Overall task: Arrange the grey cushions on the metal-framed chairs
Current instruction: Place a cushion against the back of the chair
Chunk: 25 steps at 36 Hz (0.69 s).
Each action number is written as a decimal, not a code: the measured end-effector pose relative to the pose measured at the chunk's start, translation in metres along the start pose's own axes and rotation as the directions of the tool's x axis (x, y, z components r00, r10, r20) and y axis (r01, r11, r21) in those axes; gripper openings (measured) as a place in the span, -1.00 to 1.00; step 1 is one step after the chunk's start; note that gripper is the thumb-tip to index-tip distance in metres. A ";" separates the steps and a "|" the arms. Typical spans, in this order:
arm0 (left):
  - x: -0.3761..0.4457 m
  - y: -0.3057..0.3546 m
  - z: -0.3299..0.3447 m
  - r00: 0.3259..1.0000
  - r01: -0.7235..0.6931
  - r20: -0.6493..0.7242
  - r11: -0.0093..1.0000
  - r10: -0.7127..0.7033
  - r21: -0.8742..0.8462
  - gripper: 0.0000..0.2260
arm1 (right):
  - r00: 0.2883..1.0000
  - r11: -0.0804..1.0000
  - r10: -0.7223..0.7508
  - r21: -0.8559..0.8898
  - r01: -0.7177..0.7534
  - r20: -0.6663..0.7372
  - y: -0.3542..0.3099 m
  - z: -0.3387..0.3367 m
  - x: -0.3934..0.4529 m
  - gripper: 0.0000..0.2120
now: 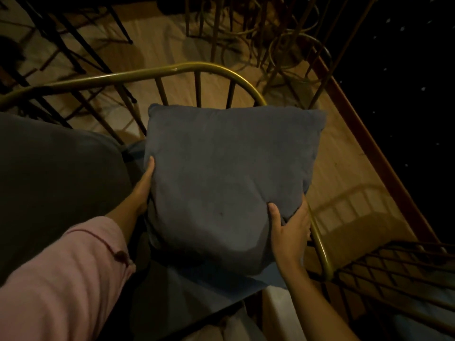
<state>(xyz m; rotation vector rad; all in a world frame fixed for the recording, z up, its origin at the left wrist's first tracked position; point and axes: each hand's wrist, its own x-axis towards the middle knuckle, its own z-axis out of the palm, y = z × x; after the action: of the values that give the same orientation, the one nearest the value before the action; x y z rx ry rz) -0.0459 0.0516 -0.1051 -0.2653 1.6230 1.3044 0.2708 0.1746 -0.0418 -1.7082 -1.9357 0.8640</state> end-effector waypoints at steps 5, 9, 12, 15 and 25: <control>-0.040 0.005 0.000 0.993 -0.006 -0.120 1.000 0.006 0.002 0.07 | 1.000 0.989 -0.001 0.150 0.004 -0.023 -0.011 -0.023 -0.002 -0.27; -0.089 0.006 0.009 0.983 -0.007 -0.183 0.996 -0.009 -0.085 -0.11 | 0.997 0.981 -0.033 0.187 0.046 -0.073 -0.039 -0.048 0.006 -0.35; -0.122 0.011 0.013 0.978 0.019 -0.199 0.982 -0.057 -0.188 0.09 | 0.991 0.979 -0.103 0.164 0.117 -0.090 -0.071 -0.073 0.024 -0.44; -0.150 0.023 0.010 0.984 0.005 -0.169 0.968 -0.049 -0.251 0.20 | 0.976 0.973 -0.197 0.107 0.206 -0.089 -0.111 -0.098 0.045 -0.50; -0.258 0.103 -0.046 0.924 -0.296 -0.292 0.945 0.246 -0.140 -0.07 | 0.962 0.950 -0.271 0.172 0.260 0.044 -0.222 -0.141 0.045 -0.41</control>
<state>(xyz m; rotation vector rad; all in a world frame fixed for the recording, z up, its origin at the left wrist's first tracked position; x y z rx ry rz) -0.0177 -0.0462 0.1578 -0.3517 1.8197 1.6945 0.1968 0.2320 0.2084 -1.3029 -2.0174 0.9582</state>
